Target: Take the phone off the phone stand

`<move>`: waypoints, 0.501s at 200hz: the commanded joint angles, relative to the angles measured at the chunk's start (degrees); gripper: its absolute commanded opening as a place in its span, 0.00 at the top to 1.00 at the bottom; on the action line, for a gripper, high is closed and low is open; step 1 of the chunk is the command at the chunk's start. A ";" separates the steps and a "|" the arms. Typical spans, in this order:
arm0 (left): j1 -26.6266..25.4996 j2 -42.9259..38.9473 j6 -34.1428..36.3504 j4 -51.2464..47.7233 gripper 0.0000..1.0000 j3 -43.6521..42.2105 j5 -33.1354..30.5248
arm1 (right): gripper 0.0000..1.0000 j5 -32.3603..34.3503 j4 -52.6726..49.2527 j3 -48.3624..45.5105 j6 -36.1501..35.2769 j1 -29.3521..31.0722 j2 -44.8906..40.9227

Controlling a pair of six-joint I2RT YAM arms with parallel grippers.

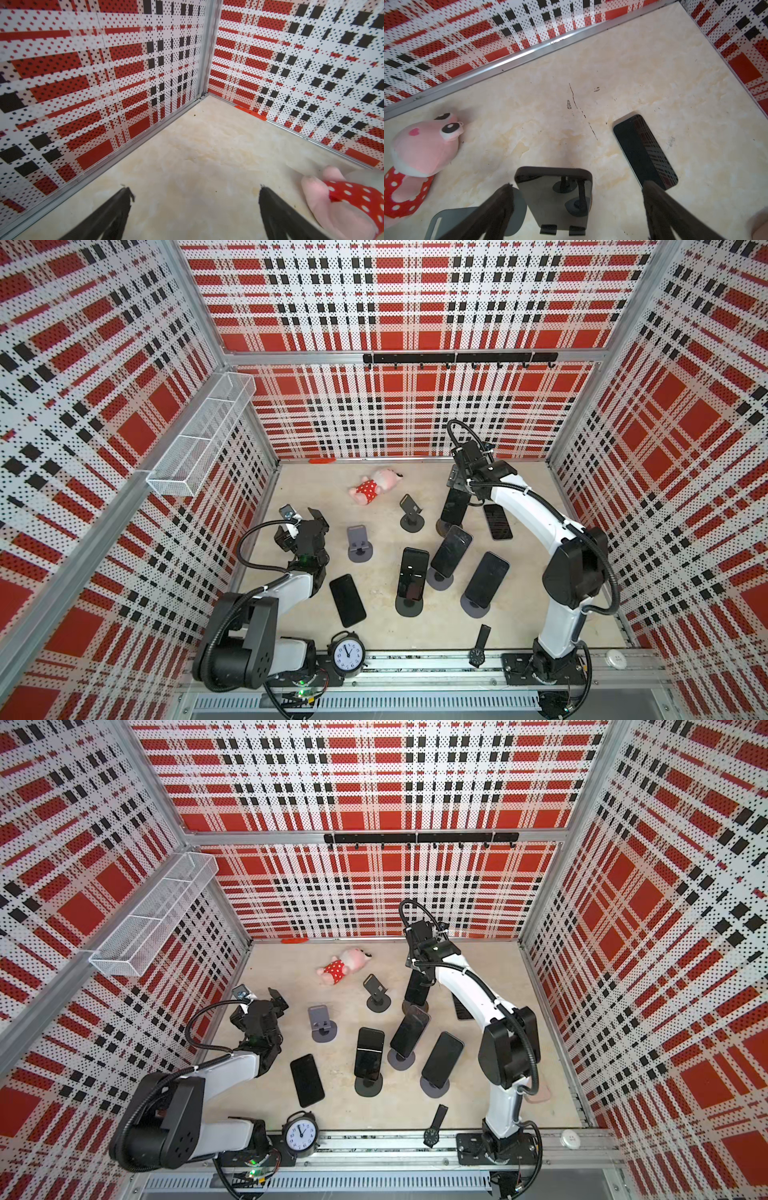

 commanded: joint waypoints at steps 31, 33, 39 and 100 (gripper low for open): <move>2.14 1.90 -3.16 0.16 0.02 -0.89 -0.58 | 0.00 -1.51 -5.05 2.96 4.68 0.33 1.52; 2.15 1.90 -3.17 0.29 0.02 -1.03 -0.49 | 0.00 -1.82 -4.98 2.97 4.58 0.34 1.60; 2.26 2.02 -3.26 0.66 0.02 -1.29 -0.31 | 0.00 -2.47 -5.19 3.67 4.49 0.35 2.03; 2.51 2.38 -3.06 0.98 0.02 -1.05 0.45 | 0.00 -5.55 -5.10 7.81 2.94 0.37 5.37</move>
